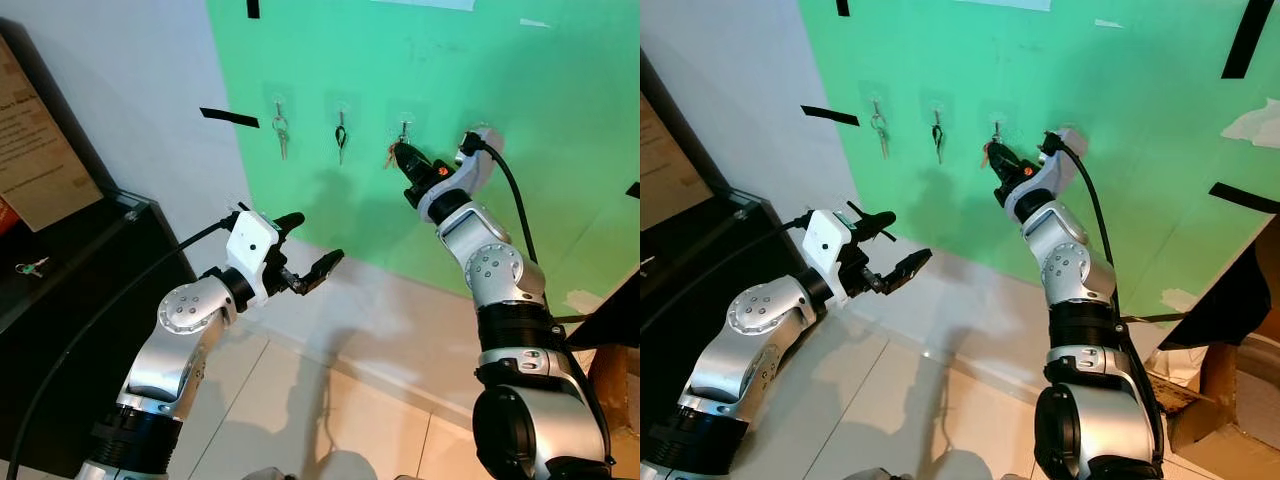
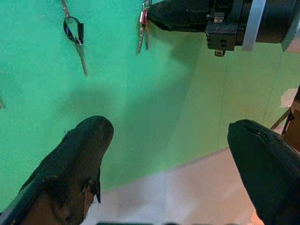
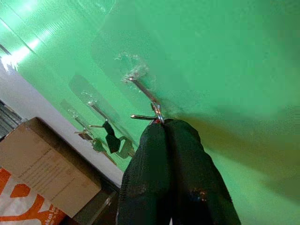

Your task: Hang keys on a hook

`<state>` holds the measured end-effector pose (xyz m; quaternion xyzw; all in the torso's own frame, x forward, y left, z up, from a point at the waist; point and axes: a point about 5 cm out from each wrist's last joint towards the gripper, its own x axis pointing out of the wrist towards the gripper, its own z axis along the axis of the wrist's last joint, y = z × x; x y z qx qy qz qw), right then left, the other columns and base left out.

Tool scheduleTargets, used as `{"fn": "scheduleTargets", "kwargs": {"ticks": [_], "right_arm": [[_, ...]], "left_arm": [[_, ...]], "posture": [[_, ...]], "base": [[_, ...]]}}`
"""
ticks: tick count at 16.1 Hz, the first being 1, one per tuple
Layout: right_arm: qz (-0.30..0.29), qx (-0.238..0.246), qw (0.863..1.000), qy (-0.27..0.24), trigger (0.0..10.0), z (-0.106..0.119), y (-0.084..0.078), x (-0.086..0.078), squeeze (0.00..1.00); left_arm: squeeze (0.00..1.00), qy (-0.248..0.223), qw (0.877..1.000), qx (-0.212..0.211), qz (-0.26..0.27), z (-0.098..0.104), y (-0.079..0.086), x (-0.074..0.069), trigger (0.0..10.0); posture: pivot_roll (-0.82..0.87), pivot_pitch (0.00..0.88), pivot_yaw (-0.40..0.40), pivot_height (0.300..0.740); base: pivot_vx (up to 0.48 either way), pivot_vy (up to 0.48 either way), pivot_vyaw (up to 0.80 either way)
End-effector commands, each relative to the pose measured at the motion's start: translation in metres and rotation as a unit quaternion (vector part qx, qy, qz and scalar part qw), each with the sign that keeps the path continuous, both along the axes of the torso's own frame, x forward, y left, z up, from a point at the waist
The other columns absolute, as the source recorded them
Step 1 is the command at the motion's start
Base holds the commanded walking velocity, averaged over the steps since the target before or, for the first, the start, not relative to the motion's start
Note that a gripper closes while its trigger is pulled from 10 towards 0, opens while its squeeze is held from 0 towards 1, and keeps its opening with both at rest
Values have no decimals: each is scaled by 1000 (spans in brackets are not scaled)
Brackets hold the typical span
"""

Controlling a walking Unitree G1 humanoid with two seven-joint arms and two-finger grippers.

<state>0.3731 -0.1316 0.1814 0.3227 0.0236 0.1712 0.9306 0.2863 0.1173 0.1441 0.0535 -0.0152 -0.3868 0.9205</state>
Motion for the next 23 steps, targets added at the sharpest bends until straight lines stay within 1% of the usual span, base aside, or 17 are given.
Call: {"fn": "scheduleTargets", "kwargs": {"ticks": [1, 2, 7, 11, 13, 14, 15, 17, 19, 20, 21, 22, 23], "right_arm": [[4, 3, 1000, 8, 10000, -4, 0, -1, 0], [4, 2, 1000, 10, 10000, -6, 0, -1, 0], [5, -3, 1000, 21, 10000, -15, 0, -5, 0], [6, -8, 1000, 19, 10000, -17, -1, -7, 0], [1, -22, 1000, 12, 10000, -19, -2, -9, 0], [-1, -24, 1000, 10, 10000, -19, -3, -9, 427], [-3, -24, 1000, 8, 10000, -21, -4, -11, 1000], [1, -24, 1000, 5, 10000, -24, -5, -17, 1000], [8, -34, 999, 1, 10000, -29, -5, -25, 1000], [6, -62, 998, 9, 10000, -42, -9, -38, 1000], [-5, -77, 997, 18, 10000, -51, -13, -47, 1000], [-32, -129, 990, 39, 10000, -68, -22, -61, 1000], [-61, -189, 979, 56, 10000, -81, -30, -72, 1000]], "left_arm": [[0, -7, 1000, 5, -6, 5, 0, 1, 10000], [0, -7, 1000, 5, -7, 5, -1, 2, 10000], [0, -8, 1000, 8, -9, 6, 0, 3, 10000], [0, -9, 1000, 8, -10, 6, 0, 3, 10000], [0, -12, 1000, 6, -9, 6, -1, 3, 10000], [0, -14, 1000, 5, -8, 7, -1, 3, 10000], [0, -18, 1000, 2, -7, 8, -1, 3, 10000], [0, -24, 1000, -3, -3, 10, -1, 4, 10000], [0, -26, 1000, -12, 3, 11, -1, 4, 10000], [0, -22, 1000, -4, 19, 8, 0, 6, 10000], [0, -17, 999, 11, 37, 3, 2, 8, 10000], [0, -9, 997, 19, 69, -4, 8, 10, 10000], [0, -2, 996, 8, 92, -7, 12, 10, 10000]], "posture": [[-117, 0, 73, 740], [-123, 0, 83, 740], [-122, 0, 86, 740], [-124, 0, 86, 740], [-125, 0, 85, 740], [-125, 0, 85, 740], [-123, 0, 84, 740], [-126, 0, 85, 740], [-127, 0, 83, 740], [-123, 0, 74, 740], [-121, 0, 71, 740], [-123, 0, 71, 740], [-123, 0, 72, 740]], "base": [[0, 0, 0], [0, 0, 0], [0, 0, 0], [0, 0, 0], [0, 0, 0], [0, 0, 0], [0, 0, 0], [0, 0, 0], [0, 0, 0], [0, 0, 0], [0, 0, 0], [0, 0, 0], [0, 0, 706]]}}
